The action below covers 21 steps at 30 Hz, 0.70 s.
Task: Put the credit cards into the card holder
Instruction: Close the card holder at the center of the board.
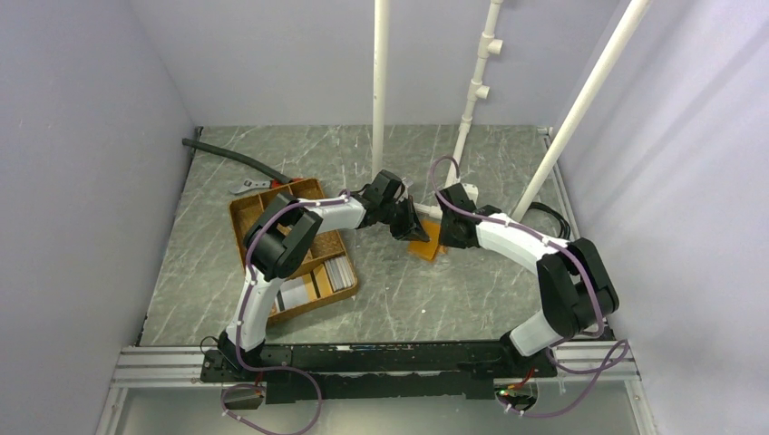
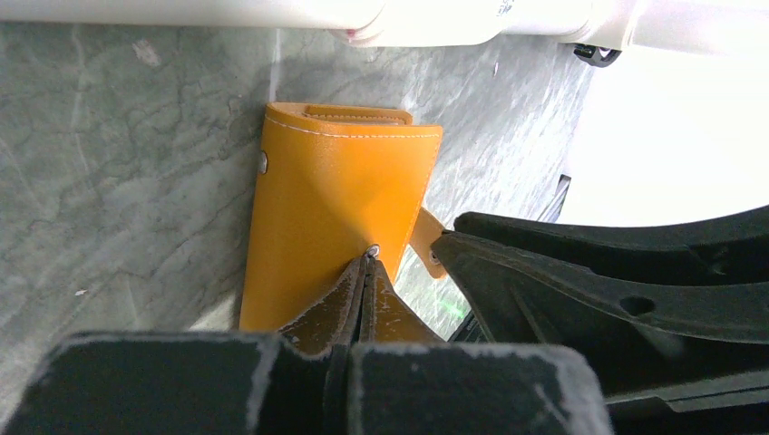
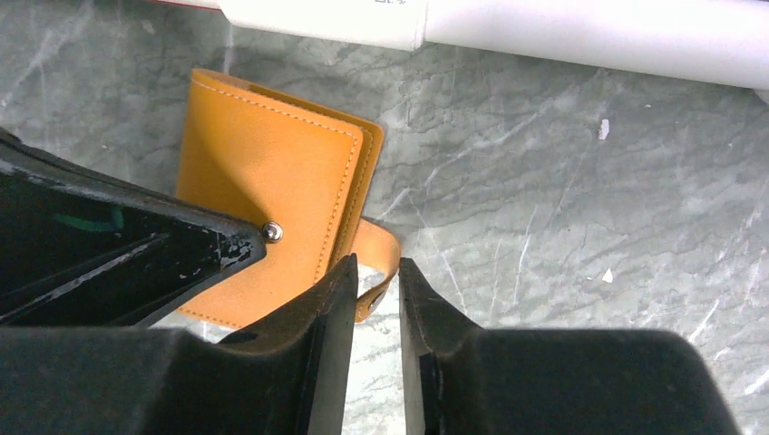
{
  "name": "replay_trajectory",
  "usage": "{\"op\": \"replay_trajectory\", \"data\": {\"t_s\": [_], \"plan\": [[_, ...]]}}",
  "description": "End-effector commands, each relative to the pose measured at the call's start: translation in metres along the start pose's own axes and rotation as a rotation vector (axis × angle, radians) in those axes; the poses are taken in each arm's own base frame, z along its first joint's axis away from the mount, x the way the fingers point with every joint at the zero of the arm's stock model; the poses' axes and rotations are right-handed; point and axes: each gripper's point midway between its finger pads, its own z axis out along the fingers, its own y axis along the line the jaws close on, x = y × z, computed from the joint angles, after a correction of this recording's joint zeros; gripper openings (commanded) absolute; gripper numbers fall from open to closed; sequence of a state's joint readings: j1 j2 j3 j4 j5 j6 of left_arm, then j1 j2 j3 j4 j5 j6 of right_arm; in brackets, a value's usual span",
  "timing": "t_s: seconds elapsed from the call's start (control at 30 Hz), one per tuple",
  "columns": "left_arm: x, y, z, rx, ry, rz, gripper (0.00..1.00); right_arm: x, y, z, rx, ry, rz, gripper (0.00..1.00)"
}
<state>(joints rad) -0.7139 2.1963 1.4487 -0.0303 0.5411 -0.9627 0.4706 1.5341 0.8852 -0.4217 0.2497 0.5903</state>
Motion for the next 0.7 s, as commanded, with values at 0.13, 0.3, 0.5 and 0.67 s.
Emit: {"op": "replay_trajectory", "data": {"t_s": [0.13, 0.3, 0.5, 0.67], "plan": [[0.027, 0.059, 0.012, -0.193, 0.051, -0.03, 0.0, 0.003, -0.001, -0.014, -0.036, -0.012, 0.014, 0.34], [0.027, 0.06, 0.013, -0.191, 0.055, -0.032, 0.0, 0.009, -0.001, -0.01, -0.034, 0.01, 0.006, 0.33], [0.028, 0.061, 0.013, -0.195, 0.056, -0.033, 0.0, 0.011, 0.001, -0.016, -0.058, 0.012, 0.017, 0.35], [0.028, 0.061, 0.014, -0.191, 0.057, -0.035, 0.0, 0.014, 0.0, -0.018, -0.067, 0.017, 0.019, 0.33]]}}
